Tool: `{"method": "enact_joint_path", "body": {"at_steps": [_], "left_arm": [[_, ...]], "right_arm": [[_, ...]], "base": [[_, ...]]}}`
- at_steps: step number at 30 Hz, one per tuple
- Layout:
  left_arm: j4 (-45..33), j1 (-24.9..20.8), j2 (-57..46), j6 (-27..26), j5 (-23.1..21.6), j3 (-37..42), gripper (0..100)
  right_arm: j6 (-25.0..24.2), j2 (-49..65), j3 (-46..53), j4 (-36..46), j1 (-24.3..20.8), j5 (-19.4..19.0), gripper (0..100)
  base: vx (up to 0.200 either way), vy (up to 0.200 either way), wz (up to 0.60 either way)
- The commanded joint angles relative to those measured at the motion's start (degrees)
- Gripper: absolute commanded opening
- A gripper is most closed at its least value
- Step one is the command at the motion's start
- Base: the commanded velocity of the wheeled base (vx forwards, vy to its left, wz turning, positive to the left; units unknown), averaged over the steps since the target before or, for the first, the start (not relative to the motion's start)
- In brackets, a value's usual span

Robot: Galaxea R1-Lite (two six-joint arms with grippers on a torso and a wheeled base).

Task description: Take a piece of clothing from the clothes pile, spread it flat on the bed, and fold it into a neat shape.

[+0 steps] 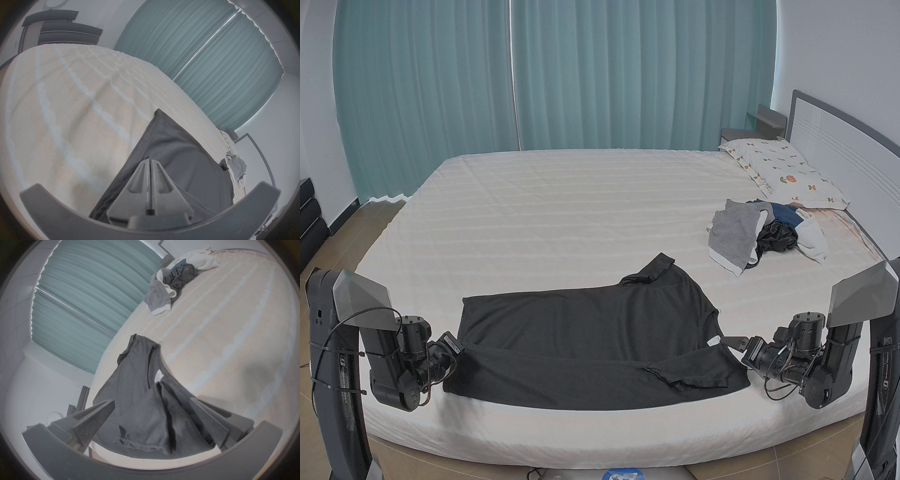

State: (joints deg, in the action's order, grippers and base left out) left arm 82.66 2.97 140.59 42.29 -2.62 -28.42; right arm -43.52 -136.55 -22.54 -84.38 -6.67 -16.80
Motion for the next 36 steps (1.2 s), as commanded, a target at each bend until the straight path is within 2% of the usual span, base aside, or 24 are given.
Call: {"method": "enact_joint_path", "body": {"at_steps": [1,11,18,23,36], "left_arm": [[0.0,0.5,0.9,0.1,1.0,-0.1,0],[0.2,0.4,1.8,0.2,1.1,-0.1,0],[0.1,0.4,1.8,0.2,1.1,-0.1,0],[0.1,0.3,1.8,0.2,1.1,0.0,0],[0.0,0.2,1.8,0.2,1.1,0.0,0]], "right_arm": [[0.1,0.3,0.5,-1.7,0.1,0.0,100],[4.2,-0.1,-3.1,-0.8,-0.5,0.0,100],[8.5,-0.5,-9.5,8.4,-1.9,-0.3,100],[8.5,-1.8,-12.3,10.2,-2.6,-2.6,100],[10.6,-4.3,-13.2,10.1,-2.7,-2.9,100]], "base": [[0.0,0.0,0.0],[0.0,0.0,0.0],[0.0,0.0,0.0],[0.0,0.0,0.0],[0.0,0.0,0.0]]}}
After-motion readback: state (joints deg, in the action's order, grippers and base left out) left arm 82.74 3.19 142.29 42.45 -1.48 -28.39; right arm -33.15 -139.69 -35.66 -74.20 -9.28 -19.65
